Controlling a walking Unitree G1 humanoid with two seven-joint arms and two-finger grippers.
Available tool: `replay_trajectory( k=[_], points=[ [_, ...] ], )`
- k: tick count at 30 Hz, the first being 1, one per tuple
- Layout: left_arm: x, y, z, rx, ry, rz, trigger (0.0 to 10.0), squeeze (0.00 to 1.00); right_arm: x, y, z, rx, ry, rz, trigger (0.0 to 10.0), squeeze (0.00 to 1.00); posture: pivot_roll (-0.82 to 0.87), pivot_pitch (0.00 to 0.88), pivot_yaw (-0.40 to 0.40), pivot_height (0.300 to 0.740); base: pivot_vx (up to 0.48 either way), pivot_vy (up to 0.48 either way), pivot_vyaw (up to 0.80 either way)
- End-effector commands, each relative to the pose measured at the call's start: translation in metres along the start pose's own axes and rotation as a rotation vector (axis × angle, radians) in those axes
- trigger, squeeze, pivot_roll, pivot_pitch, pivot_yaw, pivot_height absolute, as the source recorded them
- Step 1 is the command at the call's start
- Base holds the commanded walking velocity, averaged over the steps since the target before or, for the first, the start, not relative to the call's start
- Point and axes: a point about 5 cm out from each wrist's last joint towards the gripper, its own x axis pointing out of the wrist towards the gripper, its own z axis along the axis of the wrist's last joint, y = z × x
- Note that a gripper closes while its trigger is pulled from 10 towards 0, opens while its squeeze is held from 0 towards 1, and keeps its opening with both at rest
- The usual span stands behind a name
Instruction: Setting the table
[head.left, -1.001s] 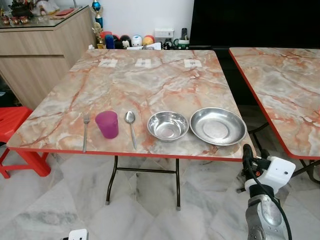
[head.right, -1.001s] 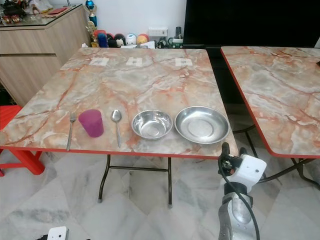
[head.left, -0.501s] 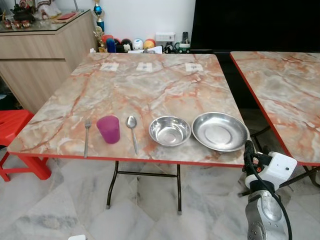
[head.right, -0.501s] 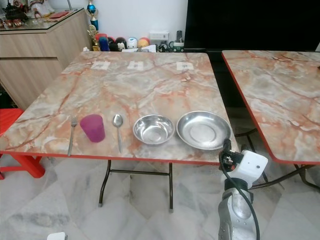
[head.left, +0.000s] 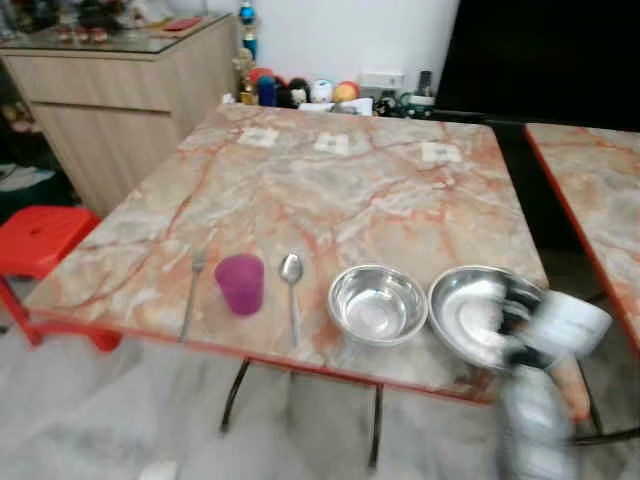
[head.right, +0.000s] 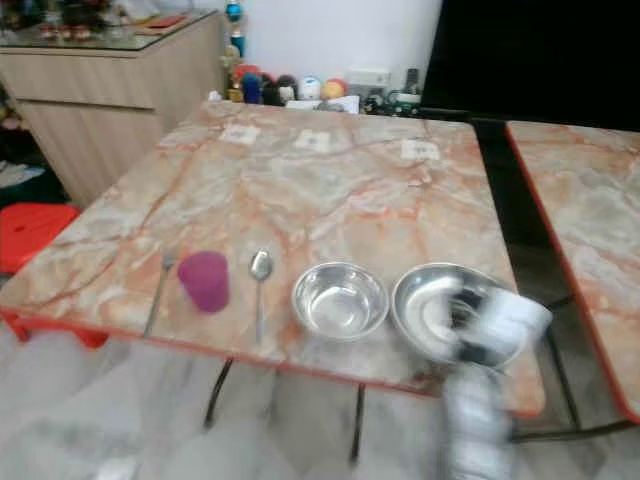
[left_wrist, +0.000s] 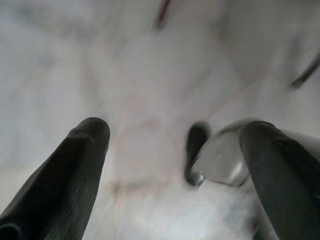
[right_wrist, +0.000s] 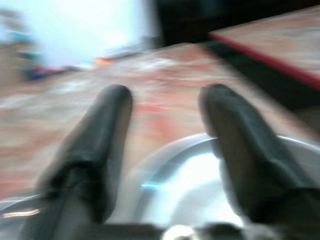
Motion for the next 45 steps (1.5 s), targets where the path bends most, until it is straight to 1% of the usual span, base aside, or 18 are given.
replay_trajectory(
  k=[1,6,13,35,36,38,40,43,45],
  points=[
    [0.001,-0.010,-0.001,-0.001,0.000,-0.023,10.0,0.00,-0.005,-0.024,-0.004,-0.001,0.028,-0.094,10.0,0.00,-0.01,0.082,-0.001,0.740,0.000,0.000,0.00],
    [0.001,-0.011,-0.004,0.000,0.004,-0.022,10.0,0.00,-0.006,-0.028,-0.002,0.023,0.029,-0.127,10.0,0.00,-0.01,0.083,-0.001,0.740,0.000,0.000,0.00],
    [0.004,-0.018,0.003,0.002,-0.016,-0.029,10.0,0.00,-0.010,-0.033,0.002,0.014,0.016,-0.174,10.0,0.00,-0.01,0.087,-0.004,0.740,0.000,0.000,0.00],
    [0.004,-0.018,0.004,0.003,-0.018,-0.027,10.0,0.00,-0.011,-0.033,0.003,0.016,0.022,-0.181,10.0,0.00,-0.01,0.087,-0.004,0.740,0.000,0.000,0.00],
    [0.002,-0.011,0.001,0.011,-0.012,-0.022,10.0,0.00,-0.018,-0.044,0.005,0.084,0.072,-0.192,10.0,0.00,-0.02,0.102,-0.006,0.740,0.000,0.000,0.00],
    [0.001,-0.008,0.000,0.017,-0.010,-0.020,10.0,0.00,-0.020,-0.046,0.008,0.092,0.078,-0.178,10.0,0.00,-0.02,0.102,-0.006,0.740,0.000,0.000,0.00],
    [0.001,-0.008,0.002,0.017,-0.016,-0.022,10.0,0.00,-0.019,-0.044,0.010,0.075,0.063,-0.165,10.0,0.00,-0.02,0.102,-0.006,0.740,0.000,0.000,0.00],
    [0.004,-0.013,0.007,0.020,-0.037,-0.033,10.0,0.00,-0.015,-0.038,0.014,-0.004,0.029,-0.109,10.0,0.00,-0.02,0.101,-0.007,0.740,0.000,0.000,0.00],
    [0.004,-0.013,0.008,0.020,-0.040,-0.035,10.0,0.00,-0.014,-0.036,0.014,-0.009,0.025,-0.102,10.0,0.00,-0.02,0.101,-0.008,0.740,0.000,0.000,0.00]
  ],
)
